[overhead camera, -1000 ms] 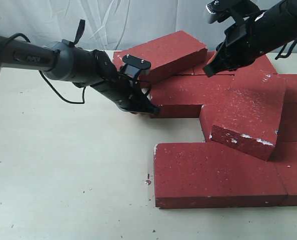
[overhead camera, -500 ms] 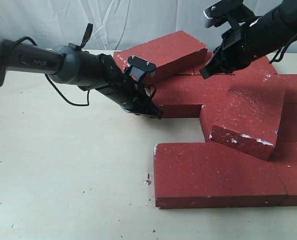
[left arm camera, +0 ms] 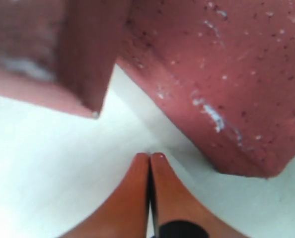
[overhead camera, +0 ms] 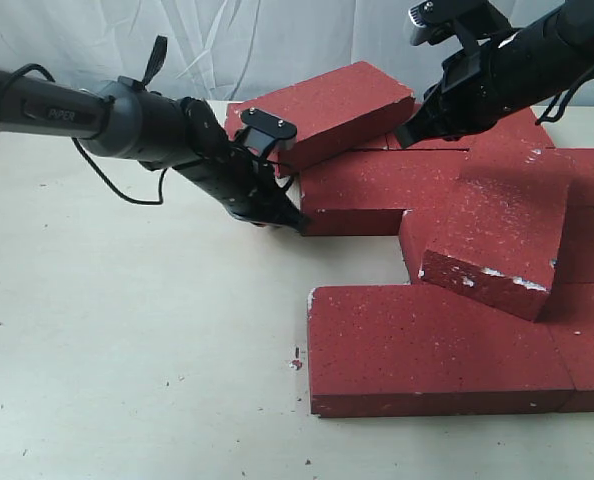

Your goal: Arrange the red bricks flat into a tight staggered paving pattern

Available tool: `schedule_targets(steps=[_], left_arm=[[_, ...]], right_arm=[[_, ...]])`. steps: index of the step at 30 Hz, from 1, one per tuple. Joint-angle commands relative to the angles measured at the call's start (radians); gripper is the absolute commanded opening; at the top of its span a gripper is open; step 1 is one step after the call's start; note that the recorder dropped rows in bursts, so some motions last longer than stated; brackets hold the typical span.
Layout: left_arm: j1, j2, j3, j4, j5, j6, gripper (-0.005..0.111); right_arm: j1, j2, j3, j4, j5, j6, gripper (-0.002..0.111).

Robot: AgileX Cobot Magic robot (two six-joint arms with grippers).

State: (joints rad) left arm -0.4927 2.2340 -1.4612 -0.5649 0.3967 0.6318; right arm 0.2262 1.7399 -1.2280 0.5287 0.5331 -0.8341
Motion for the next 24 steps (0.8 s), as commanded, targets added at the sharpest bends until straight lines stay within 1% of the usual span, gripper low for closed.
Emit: schedule_targets(steps=[1,5,10,16,21,24], left_arm=[[0.045,-0.020,0.005,0.030,0.073,-0.009,0.000],[0.078,-0.049,0.011,0.038,0.138,-0.009,0.000],[0.082,-0.083,0.048,0.069,0.190,-0.009,0.000],[0.082,-0.132,0.126,0.114,0.195,-0.004,0.000],[0.082,-0.220,0.184,0.147,0.195,0.005,0.000],[0.076,-0.266,0.204,0.137,0.197,0.069,0.000]], right_arm=[[-0.005,0.000,0.006,0.012,-0.013,-0.002,-0.001],[-0.005,0.000,0.006,0.034,-0.023,-0.002,-0.001],[-0.005,0.000,0.006,0.034,-0.025,-0.002,-0.001],[-0.005,0.000,0.006,0.039,-0.021,-0.002,-0.001],[-0.005,0.000,0.006,0.043,-0.021,-0.004,-0.001],[-0.005,0.000,0.006,-0.043,-0.021,-0.011,-0.001]])
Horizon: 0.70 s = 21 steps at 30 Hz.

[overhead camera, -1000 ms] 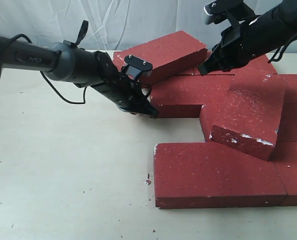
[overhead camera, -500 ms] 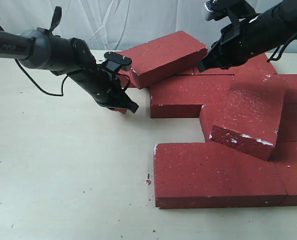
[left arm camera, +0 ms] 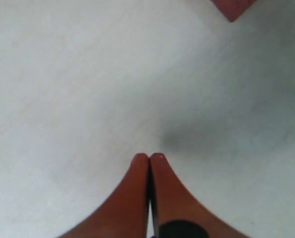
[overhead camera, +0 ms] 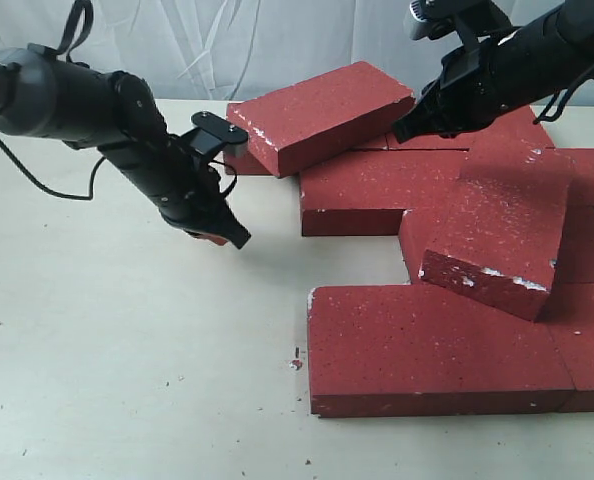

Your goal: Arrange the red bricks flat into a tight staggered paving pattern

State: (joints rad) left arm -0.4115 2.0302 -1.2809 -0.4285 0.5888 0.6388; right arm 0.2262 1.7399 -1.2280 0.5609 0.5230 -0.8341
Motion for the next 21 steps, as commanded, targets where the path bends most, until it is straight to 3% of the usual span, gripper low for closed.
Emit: schedule_targets(steps=[1,3,7,12,15,21], left_arm=[[-0.008,-0.076,0.023,-0.022,0.005,0.082,0.000],[-0.018,-0.099,0.021,-0.104,0.007,0.125,0.000],[-0.043,-0.132,0.021,-0.318,0.080,0.413,0.000],[-0.087,-0.127,0.021,-0.613,0.215,0.735,0.000],[-0.123,-0.118,0.021,-0.671,0.272,0.797,0.000],[-0.222,-0.081,0.021,-0.732,0.251,0.882,0.000]], right_arm=[[-0.005,0.000,0.006,-0.104,-0.016,-0.007,-0.001],[-0.005,0.000,0.006,-0.108,-0.042,-0.002,-0.001],[-0.020,0.001,-0.027,-0.105,-0.123,0.000,-0.001],[-0.093,0.001,-0.115,-0.116,-0.002,0.033,-0.001],[-0.162,0.001,-0.168,-0.127,0.093,0.058,-0.001],[-0.264,0.026,-0.236,-0.153,0.170,0.125,-0.001]])
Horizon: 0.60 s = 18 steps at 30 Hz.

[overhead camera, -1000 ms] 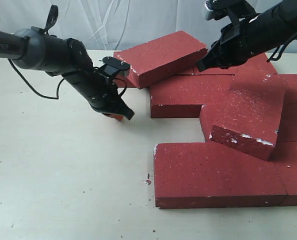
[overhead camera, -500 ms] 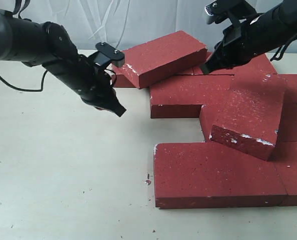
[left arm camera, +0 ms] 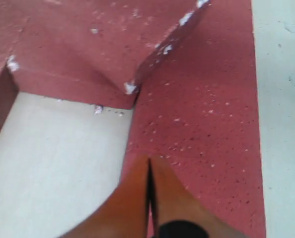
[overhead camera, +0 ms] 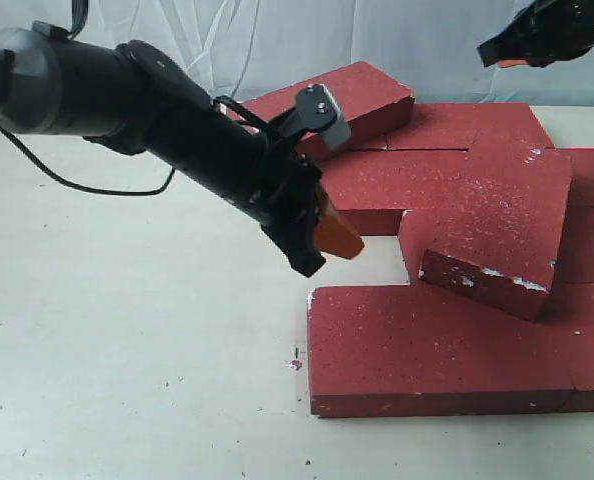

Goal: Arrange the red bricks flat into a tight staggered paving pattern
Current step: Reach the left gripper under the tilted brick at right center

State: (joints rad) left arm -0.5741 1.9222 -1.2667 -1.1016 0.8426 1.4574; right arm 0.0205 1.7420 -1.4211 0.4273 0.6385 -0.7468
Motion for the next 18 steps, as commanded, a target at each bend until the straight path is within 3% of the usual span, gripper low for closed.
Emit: schedule_targets(steps=[1,7,18], left_arm=[[-0.077,0.034,0.007,-0.081,-0.011,0.087,0.000],[-0.156,0.082,0.007,-0.291,-0.071,0.190,0.000],[-0.234,0.137,-0.017,-0.367,-0.103,0.226,0.000]], right_arm=[[-0.071,0.039,-0.059,-0.031,0.070,0.052,-0.001],[-0.090,0.150,-0.141,-0.189,0.106,0.166,-0.001],[-0.090,0.346,-0.342,-0.264,0.214,0.219,-0.001]])
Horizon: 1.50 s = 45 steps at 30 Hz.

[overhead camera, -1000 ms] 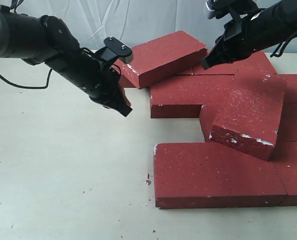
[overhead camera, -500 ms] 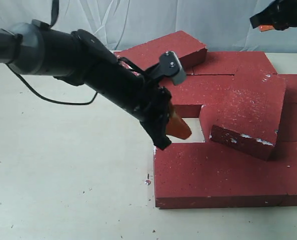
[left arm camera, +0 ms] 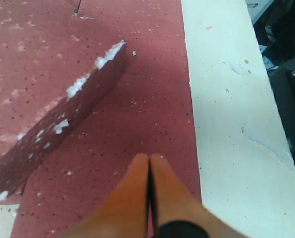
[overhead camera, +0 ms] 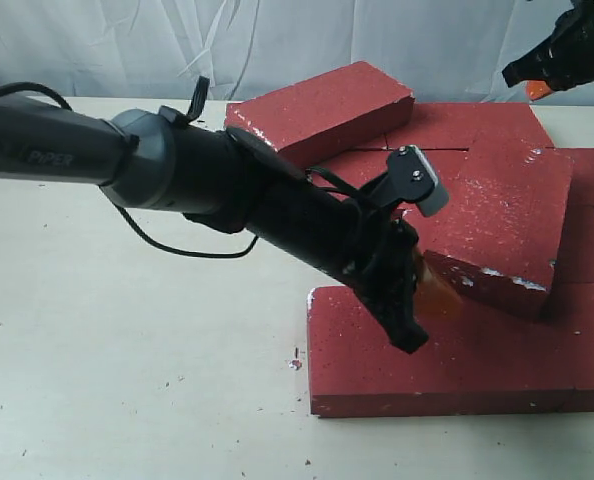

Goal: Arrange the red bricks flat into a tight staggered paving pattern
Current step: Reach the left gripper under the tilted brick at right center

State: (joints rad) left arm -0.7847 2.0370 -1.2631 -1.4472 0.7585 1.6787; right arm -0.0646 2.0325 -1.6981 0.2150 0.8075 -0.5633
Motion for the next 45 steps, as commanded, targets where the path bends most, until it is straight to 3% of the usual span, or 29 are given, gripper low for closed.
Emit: schedule_targets(steps=[1,15,28,41,45], left_arm=[[-0.025,0.030,-0.030,-0.018,-0.028,0.004,0.000],[-0.035,0.109,-0.133,-0.004,-0.085,-0.002,0.000],[-0.035,0.139,-0.148,-0.014,-0.135,-0.002,0.000],[-0.033,0.136,-0.200,-0.026,-0.237,0.002,0.000],[-0.026,0.103,-0.200,0.054,-0.244,-0.043,0.000]], right_arm=[[-0.005,0.071,-0.080,-0.074,0.053,0.054,-0.001],[-0.005,0.163,-0.124,-0.156,0.048,0.093,-0.001],[-0.005,0.197,-0.124,-0.154,0.060,0.093,-0.001],[-0.005,0.172,-0.124,-0.133,0.186,0.083,-0.001],[-0.005,0.116,-0.124,-0.106,0.228,0.083,-0.001]])
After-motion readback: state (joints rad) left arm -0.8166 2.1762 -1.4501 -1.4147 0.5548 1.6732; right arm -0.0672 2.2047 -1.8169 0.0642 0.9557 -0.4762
